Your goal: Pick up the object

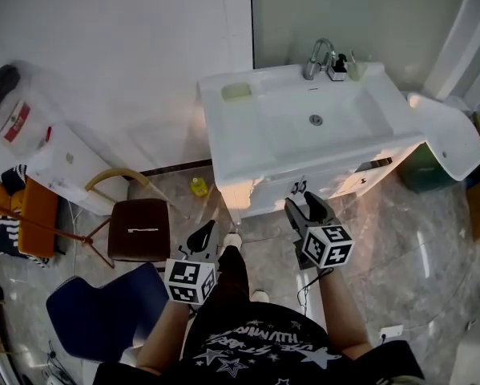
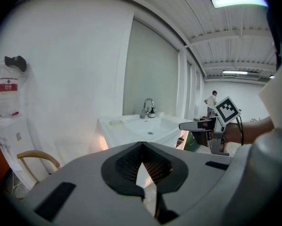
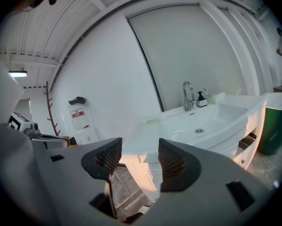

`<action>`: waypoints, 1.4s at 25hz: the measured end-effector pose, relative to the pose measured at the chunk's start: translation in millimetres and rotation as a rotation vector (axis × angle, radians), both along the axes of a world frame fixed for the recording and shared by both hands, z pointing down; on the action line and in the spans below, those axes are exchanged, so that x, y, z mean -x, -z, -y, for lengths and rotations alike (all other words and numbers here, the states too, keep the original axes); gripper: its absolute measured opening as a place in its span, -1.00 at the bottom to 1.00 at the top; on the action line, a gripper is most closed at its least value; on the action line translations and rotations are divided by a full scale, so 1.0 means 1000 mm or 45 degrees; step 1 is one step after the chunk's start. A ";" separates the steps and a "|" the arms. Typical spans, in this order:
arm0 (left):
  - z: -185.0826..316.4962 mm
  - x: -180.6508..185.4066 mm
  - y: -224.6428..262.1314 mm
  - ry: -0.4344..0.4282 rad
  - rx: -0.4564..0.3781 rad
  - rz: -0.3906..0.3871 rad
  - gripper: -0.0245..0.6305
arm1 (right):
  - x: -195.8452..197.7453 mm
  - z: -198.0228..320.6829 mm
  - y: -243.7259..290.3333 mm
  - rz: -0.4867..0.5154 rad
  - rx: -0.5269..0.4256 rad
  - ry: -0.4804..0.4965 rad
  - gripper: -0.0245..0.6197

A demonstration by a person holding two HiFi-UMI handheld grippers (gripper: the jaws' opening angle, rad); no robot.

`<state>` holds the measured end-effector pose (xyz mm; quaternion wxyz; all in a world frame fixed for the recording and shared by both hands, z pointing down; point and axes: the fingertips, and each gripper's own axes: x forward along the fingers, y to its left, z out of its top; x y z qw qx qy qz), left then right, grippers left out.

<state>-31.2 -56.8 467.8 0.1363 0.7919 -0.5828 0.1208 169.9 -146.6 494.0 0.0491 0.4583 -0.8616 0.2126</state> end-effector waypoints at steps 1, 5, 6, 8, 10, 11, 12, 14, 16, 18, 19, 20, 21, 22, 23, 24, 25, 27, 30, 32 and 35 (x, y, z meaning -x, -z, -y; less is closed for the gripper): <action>0.011 0.004 -0.002 0.002 0.000 -0.008 -0.87 | 0.004 0.009 -0.001 -0.007 0.001 0.000 -0.16; 0.062 0.023 -0.008 -0.008 0.001 -0.027 -0.87 | 0.025 0.056 -0.003 -0.033 0.000 0.002 -0.16; 0.076 0.028 -0.010 -0.010 0.003 -0.033 -0.87 | 0.032 0.069 -0.004 -0.043 0.001 0.002 -0.16; 0.104 0.038 -0.016 -0.014 0.014 -0.052 -0.87 | 0.044 0.097 -0.007 -0.085 0.001 0.000 -0.16; 0.135 0.048 -0.022 -0.024 0.027 -0.065 -0.87 | 0.058 0.128 -0.011 -0.135 0.002 0.001 -0.16; 0.151 0.054 -0.023 -0.031 0.033 -0.066 -0.87 | 0.067 0.144 -0.013 -0.151 0.006 0.003 -0.16; 0.167 0.060 -0.024 -0.037 0.037 -0.068 -0.87 | 0.075 0.160 -0.014 -0.162 0.012 0.007 -0.16; 0.196 0.074 -0.024 -0.043 0.046 -0.078 -0.87 | 0.094 0.190 -0.016 -0.181 0.025 0.021 -0.16; 0.222 0.088 -0.026 -0.041 0.060 -0.087 -0.87 | 0.112 0.219 -0.017 -0.202 0.033 0.036 -0.16; 0.244 0.100 -0.030 -0.039 0.075 -0.092 -0.87 | 0.129 0.247 -0.019 -0.220 0.036 0.045 -0.16; 0.255 0.106 -0.032 -0.037 0.083 -0.094 -0.87 | 0.136 0.261 -0.021 -0.227 0.037 0.048 -0.16; 0.265 0.112 -0.034 -0.035 0.090 -0.095 -0.87 | 0.144 0.274 -0.023 -0.232 0.039 0.052 -0.16; 0.276 0.117 -0.036 -0.033 0.095 -0.097 -0.87 | 0.152 0.287 -0.025 -0.239 0.040 0.056 -0.16; 0.286 0.122 -0.038 -0.030 0.099 -0.098 -0.87 | 0.160 0.300 -0.027 -0.248 0.041 0.060 -0.16; 0.295 0.127 -0.040 -0.028 0.103 -0.098 -0.87 | 0.167 0.312 -0.030 -0.259 0.042 0.064 -0.16; 0.304 0.132 -0.043 -0.025 0.108 -0.096 -0.87 | 0.175 0.324 -0.033 -0.271 0.042 0.069 -0.16; 0.312 0.137 -0.047 -0.022 0.115 -0.094 -0.87 | 0.183 0.335 -0.036 -0.283 0.041 0.073 -0.16; 0.329 0.146 -0.053 -0.017 0.130 -0.095 -0.87 | 0.200 0.357 -0.043 -0.304 0.042 0.085 -0.16; 0.349 0.156 -0.061 -0.013 0.149 -0.110 -0.87 | 0.224 0.385 -0.055 -0.336 0.056 0.103 -0.23; 0.359 0.161 -0.067 -0.012 0.161 -0.117 -0.87 | 0.238 0.400 -0.065 -0.361 0.071 0.111 -0.26; 0.373 0.169 -0.076 -0.005 0.178 -0.121 -0.87 | 0.255 0.421 -0.079 -0.381 0.096 0.119 -0.30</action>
